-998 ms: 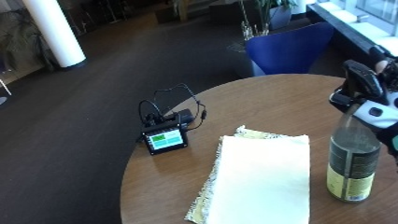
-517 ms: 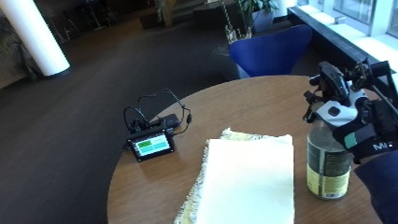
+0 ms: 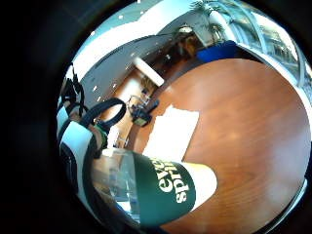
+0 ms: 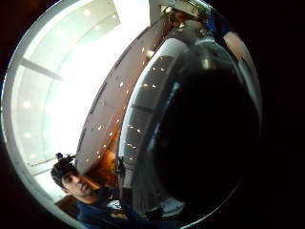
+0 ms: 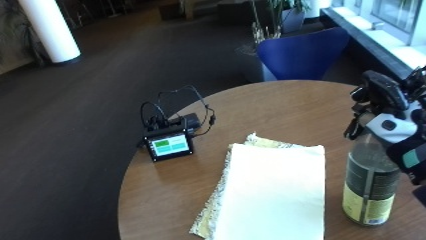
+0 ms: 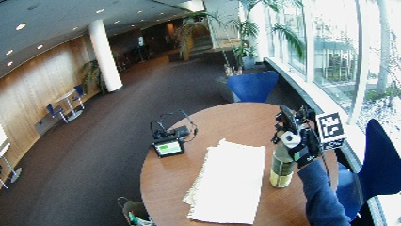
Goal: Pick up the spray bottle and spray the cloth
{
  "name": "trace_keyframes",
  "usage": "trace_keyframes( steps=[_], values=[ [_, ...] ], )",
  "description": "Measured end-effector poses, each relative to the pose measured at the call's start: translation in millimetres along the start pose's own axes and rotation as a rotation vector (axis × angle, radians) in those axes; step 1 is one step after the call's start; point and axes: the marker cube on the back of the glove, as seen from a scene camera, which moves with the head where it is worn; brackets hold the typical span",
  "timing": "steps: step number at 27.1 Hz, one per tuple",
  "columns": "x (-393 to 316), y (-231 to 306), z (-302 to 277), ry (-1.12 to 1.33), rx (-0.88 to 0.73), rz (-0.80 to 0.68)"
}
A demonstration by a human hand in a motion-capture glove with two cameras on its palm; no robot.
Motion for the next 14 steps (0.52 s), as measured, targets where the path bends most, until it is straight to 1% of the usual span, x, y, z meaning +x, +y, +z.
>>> trace_keyframes(
  steps=[4, 9, 12, 14],
  values=[
    [-16.4, -7.4, -34.9, -0.019, -0.025, -0.033],
    [-43.6, -8.5, -49.9, 0.036, -0.112, -0.044],
    [-64.5, -4.7, -48.3, 0.107, -0.240, 0.024],
    [-79.5, 2.8, -41.9, 0.173, -0.380, 0.103]
  ],
)
